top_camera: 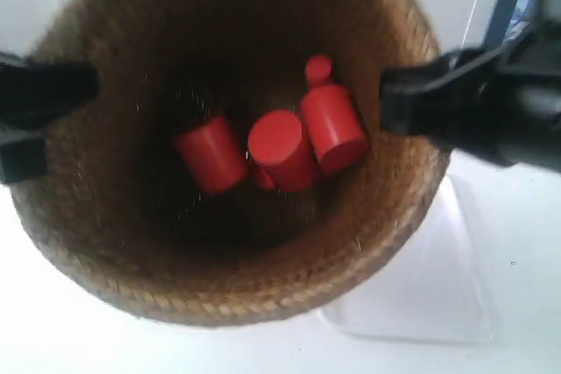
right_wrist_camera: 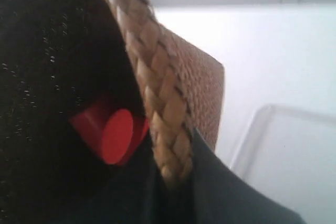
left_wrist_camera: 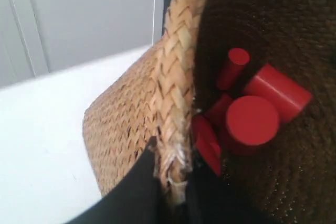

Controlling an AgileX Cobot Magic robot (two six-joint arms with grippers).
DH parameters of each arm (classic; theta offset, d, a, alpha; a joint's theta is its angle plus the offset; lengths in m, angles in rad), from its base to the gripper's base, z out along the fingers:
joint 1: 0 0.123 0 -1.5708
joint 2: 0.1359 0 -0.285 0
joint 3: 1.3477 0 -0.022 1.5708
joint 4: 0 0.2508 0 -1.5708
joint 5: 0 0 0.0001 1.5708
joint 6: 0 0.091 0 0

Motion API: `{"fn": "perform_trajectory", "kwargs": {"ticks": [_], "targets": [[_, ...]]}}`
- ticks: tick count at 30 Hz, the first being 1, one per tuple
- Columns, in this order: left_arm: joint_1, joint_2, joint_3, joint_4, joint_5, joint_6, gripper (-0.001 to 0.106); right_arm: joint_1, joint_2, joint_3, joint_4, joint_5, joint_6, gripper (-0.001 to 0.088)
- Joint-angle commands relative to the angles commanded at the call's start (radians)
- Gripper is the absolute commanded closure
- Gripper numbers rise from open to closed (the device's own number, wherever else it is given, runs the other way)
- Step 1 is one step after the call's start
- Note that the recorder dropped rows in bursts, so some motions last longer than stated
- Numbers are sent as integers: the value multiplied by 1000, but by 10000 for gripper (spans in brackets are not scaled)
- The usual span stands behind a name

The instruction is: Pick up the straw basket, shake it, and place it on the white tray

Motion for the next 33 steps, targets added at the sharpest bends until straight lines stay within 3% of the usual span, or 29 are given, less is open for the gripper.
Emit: {"fn": "perform_trajectory", "kwargs": {"ticks": [2,4,6,8,12,16,20,24,27,31,33], "targets": [[0,-45,-23,-3,-12,0,1053,16,-77,-16,2,-40,1,868],[0,-49,7,-3,-59,0,1053,15,-96,32,-14,-103,1,868],[0,17,94,-21,-173,-17,1053,-1,-7,142,-96,-211,32,868],[0,61,127,-7,-208,-5,1053,-17,80,182,-124,-255,48,868],[-10,-49,10,-4,-34,-6,1053,25,-39,112,-65,-214,93,868],[-10,-100,6,6,-72,8,1053,54,-144,118,-65,-225,93,868],[-10,11,111,3,-194,10,1053,19,24,166,-173,-258,111,868],[-19,-69,-3,-4,-51,-16,1053,61,-48,37,-62,-155,143,868],[-19,-110,-28,-4,-44,-11,1053,97,-110,30,-76,-168,142,868],[-19,5,118,36,-235,57,1053,42,94,146,-351,-225,146,868],[-16,14,96,41,-178,58,1053,31,133,102,-307,-155,187,868]]}}
